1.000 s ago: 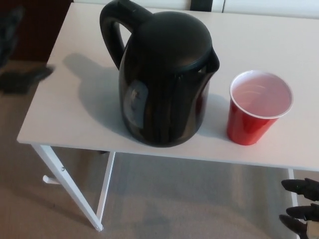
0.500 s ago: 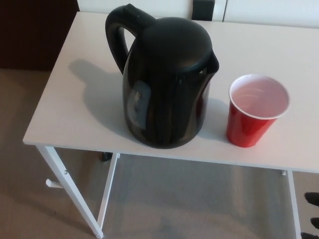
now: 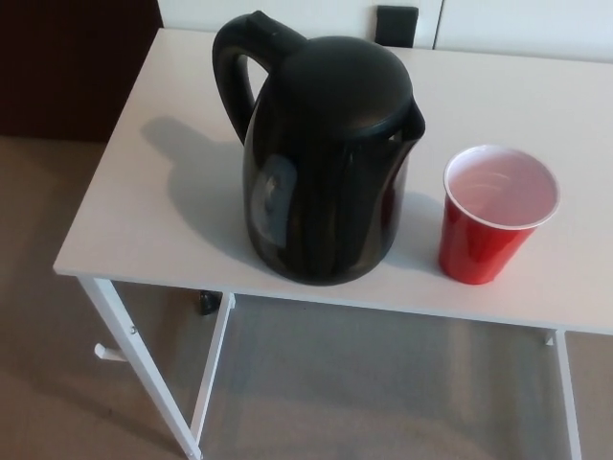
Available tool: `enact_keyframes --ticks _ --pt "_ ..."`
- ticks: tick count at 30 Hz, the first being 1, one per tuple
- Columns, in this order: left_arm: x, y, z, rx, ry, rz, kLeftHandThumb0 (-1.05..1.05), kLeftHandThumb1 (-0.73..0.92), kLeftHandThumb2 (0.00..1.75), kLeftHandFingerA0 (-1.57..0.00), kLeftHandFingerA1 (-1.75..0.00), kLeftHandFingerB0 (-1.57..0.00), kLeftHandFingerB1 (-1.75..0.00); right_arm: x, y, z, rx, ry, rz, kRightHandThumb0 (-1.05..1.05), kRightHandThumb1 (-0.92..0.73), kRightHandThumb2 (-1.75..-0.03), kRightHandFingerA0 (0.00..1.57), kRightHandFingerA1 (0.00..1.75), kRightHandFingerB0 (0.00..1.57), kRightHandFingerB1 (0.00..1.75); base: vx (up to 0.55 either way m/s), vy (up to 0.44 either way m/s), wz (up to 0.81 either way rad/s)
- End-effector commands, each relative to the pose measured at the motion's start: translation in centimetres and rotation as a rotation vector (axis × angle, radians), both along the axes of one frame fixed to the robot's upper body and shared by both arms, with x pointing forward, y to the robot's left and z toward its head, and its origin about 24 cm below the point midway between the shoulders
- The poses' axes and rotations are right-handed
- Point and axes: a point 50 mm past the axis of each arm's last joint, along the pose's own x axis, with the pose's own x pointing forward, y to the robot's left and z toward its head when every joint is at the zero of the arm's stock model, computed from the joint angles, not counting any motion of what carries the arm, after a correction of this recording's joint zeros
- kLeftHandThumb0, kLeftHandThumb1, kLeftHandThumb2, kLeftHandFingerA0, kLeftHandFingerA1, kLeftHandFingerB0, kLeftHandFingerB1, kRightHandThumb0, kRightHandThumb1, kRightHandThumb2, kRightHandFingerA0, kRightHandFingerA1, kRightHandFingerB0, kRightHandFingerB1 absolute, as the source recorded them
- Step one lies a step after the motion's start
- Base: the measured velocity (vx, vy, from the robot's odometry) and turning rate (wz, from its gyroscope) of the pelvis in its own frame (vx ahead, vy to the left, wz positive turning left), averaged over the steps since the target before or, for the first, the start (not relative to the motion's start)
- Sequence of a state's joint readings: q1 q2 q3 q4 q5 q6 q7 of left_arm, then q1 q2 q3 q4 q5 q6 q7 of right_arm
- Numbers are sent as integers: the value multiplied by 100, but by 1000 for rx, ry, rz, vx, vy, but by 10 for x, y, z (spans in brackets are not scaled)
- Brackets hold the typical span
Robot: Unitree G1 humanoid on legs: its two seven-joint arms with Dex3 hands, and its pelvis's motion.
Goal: The robot walk towards a table in front and uses its left hand to pick up the pot from the base and pour water to the cup on the right hand side
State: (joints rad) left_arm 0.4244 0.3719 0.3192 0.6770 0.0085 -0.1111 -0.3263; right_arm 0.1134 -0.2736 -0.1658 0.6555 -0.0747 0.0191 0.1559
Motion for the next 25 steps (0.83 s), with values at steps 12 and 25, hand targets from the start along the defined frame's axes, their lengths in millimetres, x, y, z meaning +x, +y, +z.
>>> enact_keyframes --ticks 12,25 --pt "38 -24 -37 145 187 -332 -30 65 59 -55 -47 -38 -33 -11 -9 -3 -40 -33 -8 8 -69 -60 46 42 38 37 1 0 -1" --pt "43 -28 -33 150 159 -435 -38 55 78 -59 -64 -33 -44 -6 -4 -5 -26 -33 0 20 -67 -66 46 44 38 39 0 0 0"
